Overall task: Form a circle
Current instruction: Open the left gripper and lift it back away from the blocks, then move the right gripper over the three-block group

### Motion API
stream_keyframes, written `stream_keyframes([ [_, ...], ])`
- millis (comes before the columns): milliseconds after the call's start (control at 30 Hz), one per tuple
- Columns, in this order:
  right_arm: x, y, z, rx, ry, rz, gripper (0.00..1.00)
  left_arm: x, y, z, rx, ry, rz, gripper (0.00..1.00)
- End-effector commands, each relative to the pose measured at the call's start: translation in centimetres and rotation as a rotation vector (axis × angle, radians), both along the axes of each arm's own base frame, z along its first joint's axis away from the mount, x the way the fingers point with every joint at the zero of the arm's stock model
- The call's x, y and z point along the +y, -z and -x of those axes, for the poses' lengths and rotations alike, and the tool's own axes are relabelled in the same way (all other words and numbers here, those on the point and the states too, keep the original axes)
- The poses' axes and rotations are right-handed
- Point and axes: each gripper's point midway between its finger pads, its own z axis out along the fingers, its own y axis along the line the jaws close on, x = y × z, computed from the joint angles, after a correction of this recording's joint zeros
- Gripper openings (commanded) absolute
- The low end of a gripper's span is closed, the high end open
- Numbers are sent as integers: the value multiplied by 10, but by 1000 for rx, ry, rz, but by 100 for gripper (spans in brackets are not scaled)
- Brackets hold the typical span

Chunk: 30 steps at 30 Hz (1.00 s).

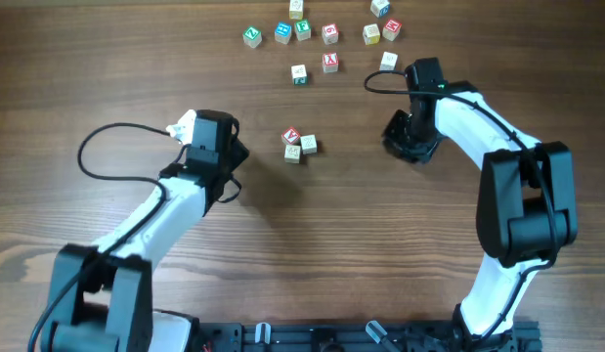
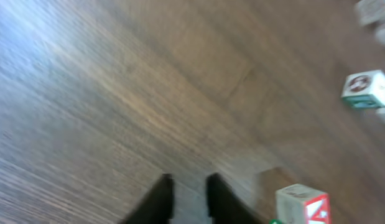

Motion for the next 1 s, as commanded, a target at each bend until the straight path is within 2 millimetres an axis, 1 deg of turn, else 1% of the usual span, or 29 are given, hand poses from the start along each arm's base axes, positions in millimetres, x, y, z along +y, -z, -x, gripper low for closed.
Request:
stream_keyframes([
  [0, 16, 18, 18, 79, -32, -85, 5, -3, 7, -1, 15, -29, 53, 4],
  [67, 17, 18, 18, 79, -33, -91, 4, -4, 4, -6, -8, -47, 73, 4],
  [100, 17, 18, 18, 81, -33, -91, 4, -5, 1, -9, -25, -46, 78, 9],
  [133, 16, 18, 20, 88, -32, -90, 4, -5, 0, -12, -38, -46, 81, 45],
  [167, 16, 18, 22, 96, -32, -89, 4, -5, -1, -12, -40, -45, 82, 91],
  [200, 17, 18, 24, 104, -42, -95, 4, -5, -1, -12, -40, -45, 82, 100],
  [233, 24, 16, 26, 98, -108, -135, 4, -5, -1, -12, -38, -45, 82, 100],
  [267, 38, 10, 28, 75, -219, -221, 4, -5, 0, -11, -35, -45, 81, 100],
  [333, 68, -9, 33, 0, -420, -427, 4, -5, 0, -11, -35, -45, 81, 100],
  [400, 81, -22, 35, -46, -492, -519, 4, -4, 0, -12, -38, -46, 73, 100],
  [500, 83, -34, 35, -76, -521, -520, 4, 36, -5, -12, -71, -178, -107, 100],
  [533, 85, -39, 36, -87, -531, -519, 4, 47, -7, -13, -83, -224, -134, 100],
  [567, 88, -48, 37, -106, -548, -509, 4, 61, -9, -14, -92, -281, -132, 100],
  [633, 93, -64, 38, -148, -587, -459, 4, 73, -7, -14, -80, -310, -113, 100],
  [700, 102, -80, 38, -204, -621, -403, 5, 84, -1, -7, -44, -332, -110, 100],
  [767, 119, -94, 33, -292, -685, -364, 4, 91, 4, 0, -5, -346, -120, 100],
  [833, 144, -99, 23, -402, -773, -333, 5, 93, 6, 4, 14, -349, -124, 100],
  [900, 167, -100, 13, -504, -861, -280, 5, 93, 7, 5, 16, -348, -125, 100],
  [967, 184, -103, 5, -575, -875, -244, 5, 93, 7, 5, 16, -348, -125, 100],
])
